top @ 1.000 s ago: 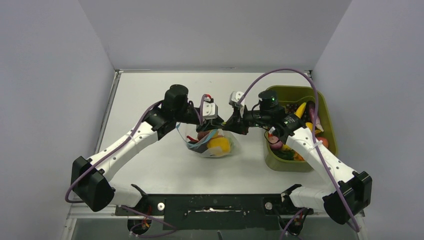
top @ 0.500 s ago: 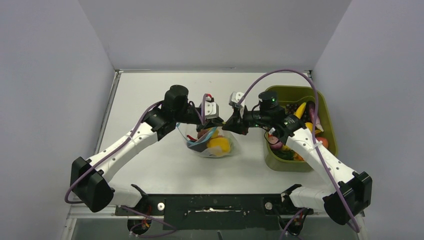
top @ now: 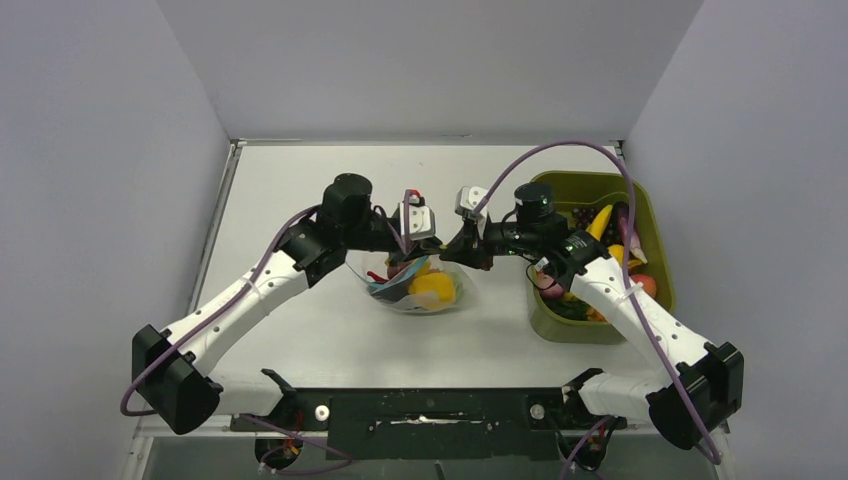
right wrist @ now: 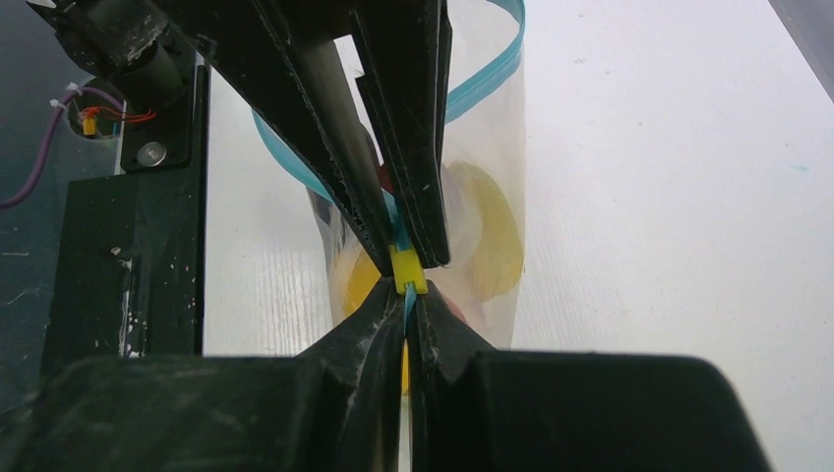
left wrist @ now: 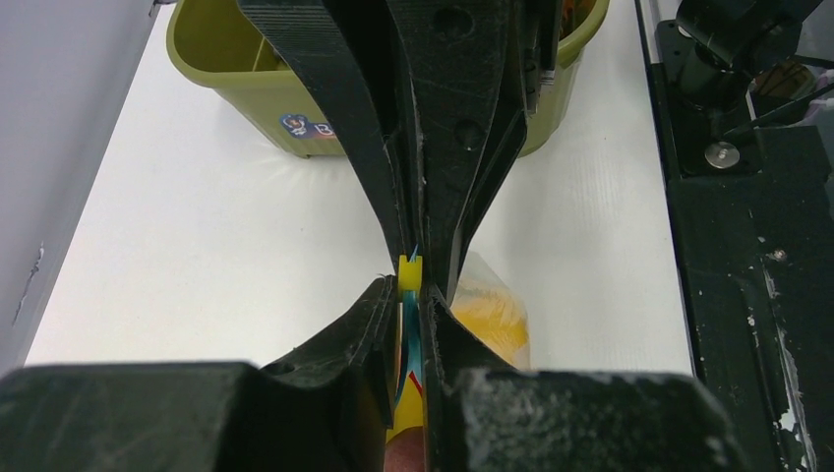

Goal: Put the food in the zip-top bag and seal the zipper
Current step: Zip the zipper food storage bag at the center of the board.

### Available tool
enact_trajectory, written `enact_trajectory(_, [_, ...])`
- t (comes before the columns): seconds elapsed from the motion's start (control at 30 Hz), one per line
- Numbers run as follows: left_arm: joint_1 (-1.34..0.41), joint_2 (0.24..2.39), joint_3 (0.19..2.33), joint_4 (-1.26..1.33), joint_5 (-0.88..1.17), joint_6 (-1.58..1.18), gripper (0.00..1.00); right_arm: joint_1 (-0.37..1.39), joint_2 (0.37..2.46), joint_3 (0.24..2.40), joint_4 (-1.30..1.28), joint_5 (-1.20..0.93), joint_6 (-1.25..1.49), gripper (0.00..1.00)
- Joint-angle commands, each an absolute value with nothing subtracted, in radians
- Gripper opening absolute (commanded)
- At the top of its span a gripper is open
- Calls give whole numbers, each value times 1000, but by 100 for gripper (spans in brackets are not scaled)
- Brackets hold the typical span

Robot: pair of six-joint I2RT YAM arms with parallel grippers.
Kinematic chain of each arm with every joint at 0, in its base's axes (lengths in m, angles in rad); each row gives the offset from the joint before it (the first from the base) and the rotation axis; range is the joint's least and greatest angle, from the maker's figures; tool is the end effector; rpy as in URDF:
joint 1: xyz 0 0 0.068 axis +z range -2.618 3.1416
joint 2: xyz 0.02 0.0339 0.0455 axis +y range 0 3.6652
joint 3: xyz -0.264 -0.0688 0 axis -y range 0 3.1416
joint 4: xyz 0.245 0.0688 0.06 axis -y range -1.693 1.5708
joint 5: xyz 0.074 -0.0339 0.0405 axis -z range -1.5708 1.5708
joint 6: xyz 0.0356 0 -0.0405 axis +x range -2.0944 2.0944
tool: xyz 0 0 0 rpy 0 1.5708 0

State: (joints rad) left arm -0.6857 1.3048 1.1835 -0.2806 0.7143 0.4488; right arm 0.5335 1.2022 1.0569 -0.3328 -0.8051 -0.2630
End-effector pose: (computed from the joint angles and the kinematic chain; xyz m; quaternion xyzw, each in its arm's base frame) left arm 0.2127 -0.2042 0.3587 0.5825 0.5554 -0.3506 0.4788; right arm 0.2139 0.1561 0.3383 -0.4925 0.6457 0.3961 0.4285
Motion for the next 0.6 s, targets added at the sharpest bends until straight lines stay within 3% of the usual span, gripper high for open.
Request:
enact_trajectory(0.0, [-671, 1251, 1201, -329, 642, 450, 10, 529, 1163, 1054, -308, -831, -289, 0])
enact_trajectory(0.4, [-670, 1240, 1236, -422, 565, 468, 20, 527, 1164, 1055, -318, -840, -307, 0])
enact_trajectory(0.57, [-671, 1215, 1213, -316, 634, 420, 35, 528, 1164, 1047, -293, -864, -300, 0])
